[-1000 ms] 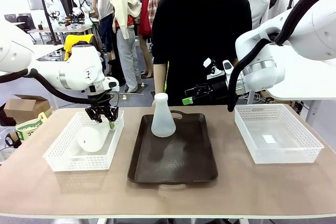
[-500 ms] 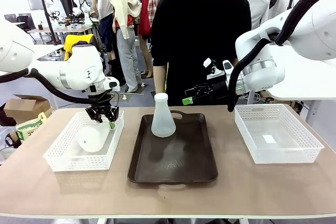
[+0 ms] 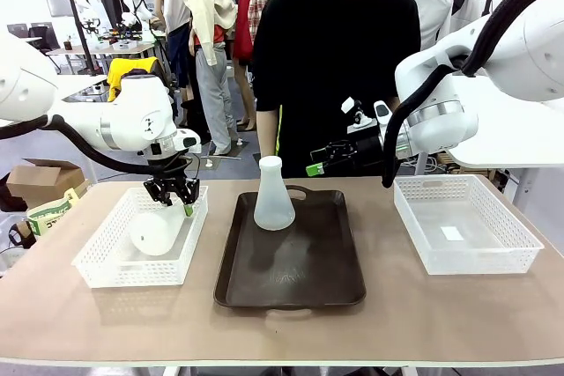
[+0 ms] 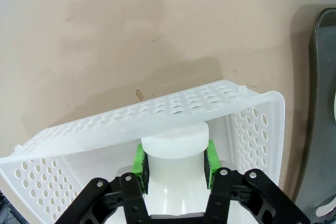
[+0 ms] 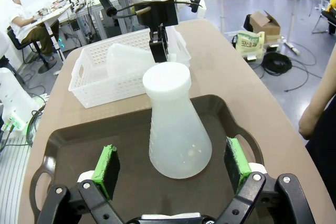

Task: Prepare the laboratory tools.
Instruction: Place the picked Big flask upright in the Handle tray as directed by the person.

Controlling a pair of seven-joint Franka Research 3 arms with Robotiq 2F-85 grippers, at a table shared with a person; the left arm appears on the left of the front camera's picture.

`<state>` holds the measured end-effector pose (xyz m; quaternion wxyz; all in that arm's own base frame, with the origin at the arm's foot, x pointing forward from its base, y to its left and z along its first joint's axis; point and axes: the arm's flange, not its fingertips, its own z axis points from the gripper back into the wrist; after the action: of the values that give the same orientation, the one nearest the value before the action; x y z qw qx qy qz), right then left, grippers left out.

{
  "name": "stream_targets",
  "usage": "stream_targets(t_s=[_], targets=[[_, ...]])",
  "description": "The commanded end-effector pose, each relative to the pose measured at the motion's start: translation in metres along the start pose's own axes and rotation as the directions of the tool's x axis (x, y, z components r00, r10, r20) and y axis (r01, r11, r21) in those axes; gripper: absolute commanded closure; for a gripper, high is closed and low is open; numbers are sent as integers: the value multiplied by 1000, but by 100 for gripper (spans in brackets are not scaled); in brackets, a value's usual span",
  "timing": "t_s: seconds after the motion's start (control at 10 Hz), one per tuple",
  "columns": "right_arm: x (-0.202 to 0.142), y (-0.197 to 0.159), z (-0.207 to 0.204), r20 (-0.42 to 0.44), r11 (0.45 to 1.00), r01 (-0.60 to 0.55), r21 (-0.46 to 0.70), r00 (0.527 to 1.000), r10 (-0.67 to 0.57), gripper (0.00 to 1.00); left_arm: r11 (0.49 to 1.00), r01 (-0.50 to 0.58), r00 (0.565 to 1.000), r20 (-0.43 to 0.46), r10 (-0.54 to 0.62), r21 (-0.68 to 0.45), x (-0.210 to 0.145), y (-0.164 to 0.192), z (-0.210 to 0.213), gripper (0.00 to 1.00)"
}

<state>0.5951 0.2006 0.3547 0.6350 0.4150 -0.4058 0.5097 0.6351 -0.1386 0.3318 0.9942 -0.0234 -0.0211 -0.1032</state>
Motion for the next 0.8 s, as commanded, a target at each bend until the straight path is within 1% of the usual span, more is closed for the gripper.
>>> stream_targets(t_s=[0.0,0.7], targets=[[0,-2,-2,-2,1000,-6,-1,1000,6,0,1000,0,1000,3,0,1,0,0,-1,100],[0,-2,-2,-2,1000,-6,-1,1000,6,0,1000,0,1000,0,0,0,0,0,0,100]])
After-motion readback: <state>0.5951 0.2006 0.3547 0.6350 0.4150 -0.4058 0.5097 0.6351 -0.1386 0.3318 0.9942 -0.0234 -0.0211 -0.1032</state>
